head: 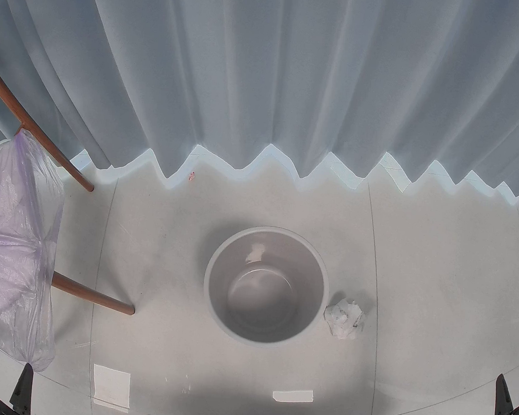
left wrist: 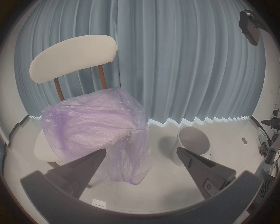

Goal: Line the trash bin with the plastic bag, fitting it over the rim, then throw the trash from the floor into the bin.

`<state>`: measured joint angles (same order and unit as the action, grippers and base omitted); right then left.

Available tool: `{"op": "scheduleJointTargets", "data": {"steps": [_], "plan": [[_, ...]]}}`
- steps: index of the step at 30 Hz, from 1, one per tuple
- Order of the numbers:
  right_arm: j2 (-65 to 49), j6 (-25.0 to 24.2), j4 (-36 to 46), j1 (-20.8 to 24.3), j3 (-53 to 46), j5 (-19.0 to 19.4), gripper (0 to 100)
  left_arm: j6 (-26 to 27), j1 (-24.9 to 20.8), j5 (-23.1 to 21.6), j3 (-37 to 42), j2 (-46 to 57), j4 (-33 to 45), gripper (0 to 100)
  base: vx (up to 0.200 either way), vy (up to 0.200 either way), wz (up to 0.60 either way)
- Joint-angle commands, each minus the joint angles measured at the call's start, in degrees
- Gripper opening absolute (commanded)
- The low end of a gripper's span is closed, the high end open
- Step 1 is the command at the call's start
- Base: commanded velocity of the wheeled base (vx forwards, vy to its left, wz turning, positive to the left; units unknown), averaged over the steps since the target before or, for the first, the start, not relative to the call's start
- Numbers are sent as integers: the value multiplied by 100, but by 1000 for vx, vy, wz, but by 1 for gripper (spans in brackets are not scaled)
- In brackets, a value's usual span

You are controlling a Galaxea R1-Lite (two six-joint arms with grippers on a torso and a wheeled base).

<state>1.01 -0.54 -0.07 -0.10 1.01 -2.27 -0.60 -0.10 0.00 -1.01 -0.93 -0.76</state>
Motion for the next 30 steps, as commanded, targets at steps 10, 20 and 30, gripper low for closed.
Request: {"op": "scheduleJointTargets", "data": {"steps": [10,20,30], "plan": [[-101,10,-1,1,-101,-2,100,332,10,387,101,93,-1410,100,0,0,0],[-101,10,-1,1,-101,-2,100,271,-25,-765,-505,-57,-1058,100,0,0,0],[-101,10,-1,1,-101,-2,100,-424,-236,-1591,-1920,-1621,-557,100,0,0,0]]}}
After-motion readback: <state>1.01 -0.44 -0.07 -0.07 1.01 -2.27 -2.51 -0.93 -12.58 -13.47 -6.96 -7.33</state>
